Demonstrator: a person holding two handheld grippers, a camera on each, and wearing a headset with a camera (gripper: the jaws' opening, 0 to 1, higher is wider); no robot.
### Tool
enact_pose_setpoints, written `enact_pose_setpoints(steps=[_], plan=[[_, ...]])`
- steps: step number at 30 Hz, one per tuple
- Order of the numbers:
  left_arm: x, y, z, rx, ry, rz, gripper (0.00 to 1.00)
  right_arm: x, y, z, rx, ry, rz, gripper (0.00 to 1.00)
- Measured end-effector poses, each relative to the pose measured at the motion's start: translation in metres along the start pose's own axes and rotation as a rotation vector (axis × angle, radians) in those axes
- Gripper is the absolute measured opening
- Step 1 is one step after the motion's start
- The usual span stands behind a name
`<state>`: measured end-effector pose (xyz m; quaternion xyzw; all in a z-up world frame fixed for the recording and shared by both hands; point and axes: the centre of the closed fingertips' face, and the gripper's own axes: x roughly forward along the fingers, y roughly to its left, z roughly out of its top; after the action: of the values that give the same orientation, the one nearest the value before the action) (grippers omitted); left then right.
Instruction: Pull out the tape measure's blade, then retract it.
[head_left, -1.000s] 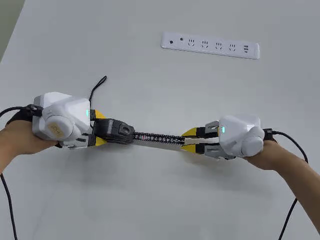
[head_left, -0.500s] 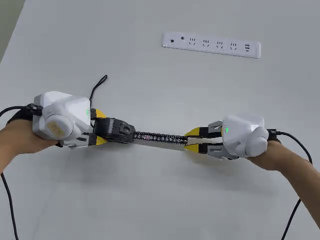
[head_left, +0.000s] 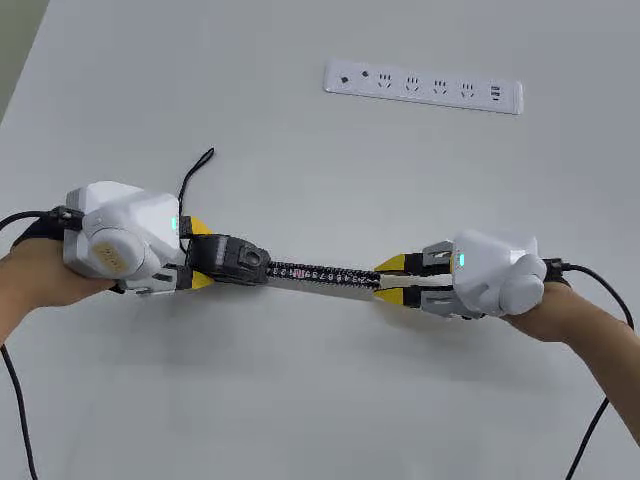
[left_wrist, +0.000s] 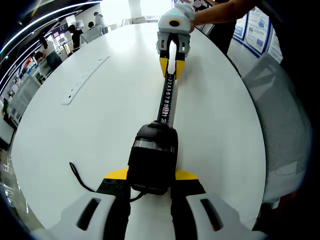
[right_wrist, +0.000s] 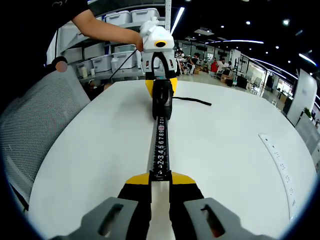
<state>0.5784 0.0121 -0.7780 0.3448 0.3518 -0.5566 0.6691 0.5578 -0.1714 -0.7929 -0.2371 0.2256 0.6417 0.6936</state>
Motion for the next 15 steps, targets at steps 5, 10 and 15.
enact_pose_setpoints(steps=[5,10,15], plan=[[0.0001,-0.0001,0.0002,0.0,0.0,0.0,0.26,-0.0012,0.0002,-0.002,0.001,0.002,0.0,0.11],[0.0002,-0.0003,0.0002,0.0,0.001,-0.001,0.26,-0.0031,0.0005,-0.0033,0.003,0.002,0.001,0.11],[0.0002,-0.0004,0.0001,0.001,0.002,-0.001,0.26,-0.0053,0.0008,-0.0051,0.006,0.004,-0.001,0.11]])
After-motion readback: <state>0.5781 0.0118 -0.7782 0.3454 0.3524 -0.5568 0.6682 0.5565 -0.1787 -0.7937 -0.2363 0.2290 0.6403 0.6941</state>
